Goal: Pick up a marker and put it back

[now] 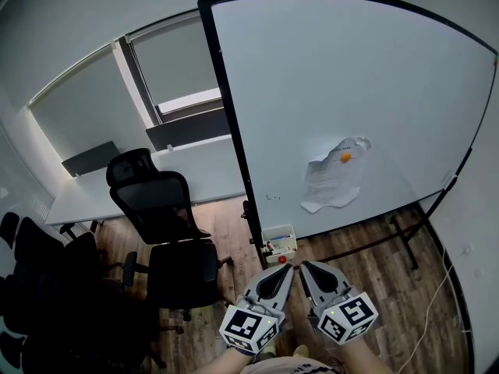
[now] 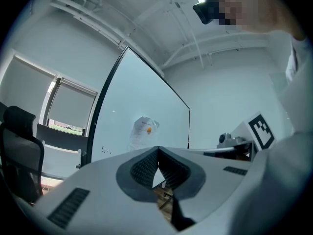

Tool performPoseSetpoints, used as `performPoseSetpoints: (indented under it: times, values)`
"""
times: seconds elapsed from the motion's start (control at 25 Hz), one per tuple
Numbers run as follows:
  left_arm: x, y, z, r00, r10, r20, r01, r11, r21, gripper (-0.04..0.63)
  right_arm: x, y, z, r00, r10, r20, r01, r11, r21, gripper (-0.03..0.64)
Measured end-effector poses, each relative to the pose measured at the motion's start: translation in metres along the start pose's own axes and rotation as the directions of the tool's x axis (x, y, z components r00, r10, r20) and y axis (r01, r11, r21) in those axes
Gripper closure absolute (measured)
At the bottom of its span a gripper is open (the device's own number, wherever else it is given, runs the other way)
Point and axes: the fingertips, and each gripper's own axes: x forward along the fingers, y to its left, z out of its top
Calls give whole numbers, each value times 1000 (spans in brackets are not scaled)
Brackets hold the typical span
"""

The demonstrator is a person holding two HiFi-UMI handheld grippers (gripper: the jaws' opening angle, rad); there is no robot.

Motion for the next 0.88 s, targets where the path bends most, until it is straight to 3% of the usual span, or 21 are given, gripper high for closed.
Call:
performPoseSetpoints:
  times: [0.88]
  values:
    - [1,5,-4,1000,17,-5,-17,1000,-4,584,5,-1,-4,1000,4,-10,-4,1000,2,604]
